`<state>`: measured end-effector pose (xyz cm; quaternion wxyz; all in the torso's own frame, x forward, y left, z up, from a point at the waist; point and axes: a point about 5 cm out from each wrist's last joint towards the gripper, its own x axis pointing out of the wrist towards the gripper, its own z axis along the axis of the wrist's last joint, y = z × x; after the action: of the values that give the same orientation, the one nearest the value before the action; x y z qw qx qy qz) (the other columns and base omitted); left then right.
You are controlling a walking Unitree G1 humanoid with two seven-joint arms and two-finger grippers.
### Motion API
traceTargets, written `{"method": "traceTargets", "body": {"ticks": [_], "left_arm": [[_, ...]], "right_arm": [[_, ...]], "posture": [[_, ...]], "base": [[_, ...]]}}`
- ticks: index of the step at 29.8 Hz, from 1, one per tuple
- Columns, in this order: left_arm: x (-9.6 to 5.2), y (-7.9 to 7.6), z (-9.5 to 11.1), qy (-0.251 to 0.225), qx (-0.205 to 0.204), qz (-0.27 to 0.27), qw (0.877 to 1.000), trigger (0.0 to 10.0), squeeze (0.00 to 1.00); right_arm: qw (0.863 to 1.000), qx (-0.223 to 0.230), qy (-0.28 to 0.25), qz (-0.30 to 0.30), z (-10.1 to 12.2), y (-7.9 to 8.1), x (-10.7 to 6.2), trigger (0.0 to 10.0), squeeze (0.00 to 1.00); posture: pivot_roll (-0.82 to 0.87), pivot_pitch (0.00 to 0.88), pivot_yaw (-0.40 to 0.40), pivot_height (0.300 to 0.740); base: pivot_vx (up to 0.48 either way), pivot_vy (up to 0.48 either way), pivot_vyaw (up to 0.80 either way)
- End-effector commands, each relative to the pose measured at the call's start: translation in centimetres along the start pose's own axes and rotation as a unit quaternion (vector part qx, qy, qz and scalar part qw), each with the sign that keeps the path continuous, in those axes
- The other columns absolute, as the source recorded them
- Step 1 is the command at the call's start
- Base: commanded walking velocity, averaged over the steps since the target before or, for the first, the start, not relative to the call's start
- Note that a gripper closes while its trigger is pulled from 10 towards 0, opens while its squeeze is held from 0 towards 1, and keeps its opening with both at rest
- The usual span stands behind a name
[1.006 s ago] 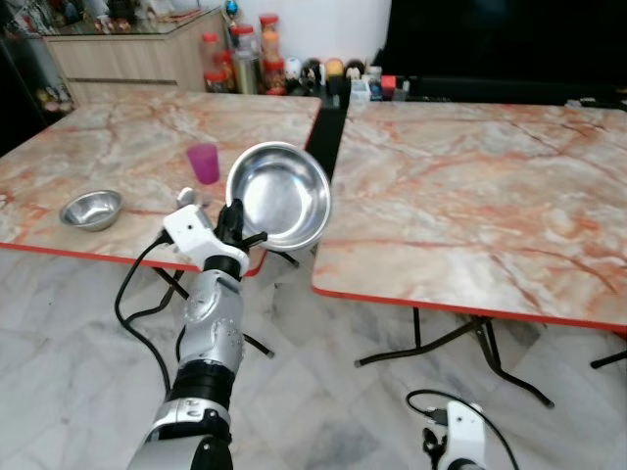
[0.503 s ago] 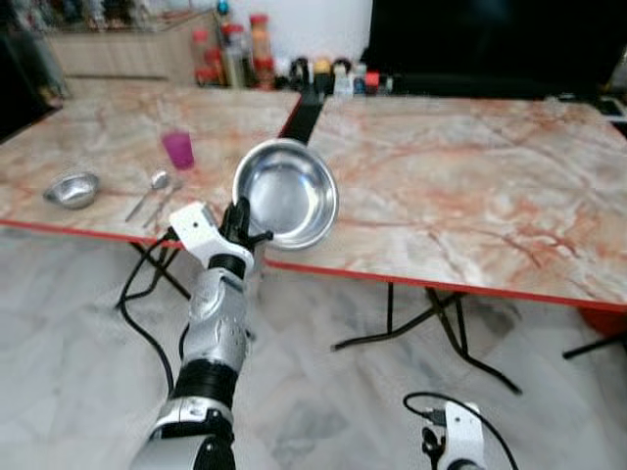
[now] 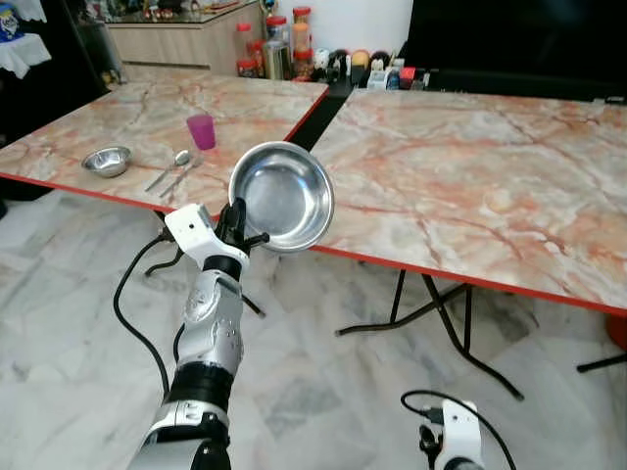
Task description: Setting the table
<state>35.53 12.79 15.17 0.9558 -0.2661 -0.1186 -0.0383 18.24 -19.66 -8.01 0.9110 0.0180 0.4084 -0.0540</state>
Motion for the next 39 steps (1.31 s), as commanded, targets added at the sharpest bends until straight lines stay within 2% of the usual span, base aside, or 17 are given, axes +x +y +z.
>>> {"method": "traceTargets", "body": {"ticks": [1,6,7,19,21,26,39], "left_arm": [[0.3,-0.8,0.3,-0.001,0.012,-0.025,1.000,10.0,0.00],[0.2,-0.9,0.3,0.000,0.017,-0.030,0.999,10.0,0.00],[0.2,-0.9,0.3,-0.001,0.017,-0.030,0.999,10.0,0.00],[0.1,-0.5,0.3,0.012,0.037,-0.030,0.999,10.0,0.00],[-0.1,0.6,1.0,-0.007,0.033,-0.010,0.999,10.0,0.00],[-0.4,1.5,1.4,-0.011,0.046,0.000,0.999,10.0,0.00],[0.0,1.5,1.7,-0.012,0.052,0.000,0.999,10.0,0.00]], "right_arm": [[1.000,0.002,-0.007,-0.003,0.5,-0.1,0.1,10.0,0.00],[1.000,0.013,-0.003,-0.006,0.5,-0.2,0.1,10.0,0.00],[1.000,0.026,-0.004,-0.005,0.5,-0.2,0.1,10.0,0.00],[1.000,0.014,-0.006,-0.006,0.8,-0.4,0.2,10.0,0.00],[1.000,0.007,-0.014,-0.002,1.2,-0.2,0.3,10.0,0.00],[1.000,0.005,-0.014,0.000,1.3,-0.2,0.3,10.0,0.00],[1.000,0.003,-0.014,0.005,1.5,0.2,0.4,10.0,0.00]], "posture": [[-0.02,0.000,0.040,0.740],[-0.02,0.000,0.037,0.740],[-0.02,0.000,0.034,0.740],[-0.01,0.000,0.020,0.740],[-0.01,0.000,0.013,0.740],[0.00,0.000,0.009,0.740],[0.00,0.000,0.016,0.740]], "base": [[0.000,-0.292,0.00],[0.000,-0.268,0.00],[0.000,0.000,-0.78],[0.000,0.000,-0.74],[0.000,0.000,0.00],[0.000,0.000,0.00],[0.234,0.000,-0.06]]}}
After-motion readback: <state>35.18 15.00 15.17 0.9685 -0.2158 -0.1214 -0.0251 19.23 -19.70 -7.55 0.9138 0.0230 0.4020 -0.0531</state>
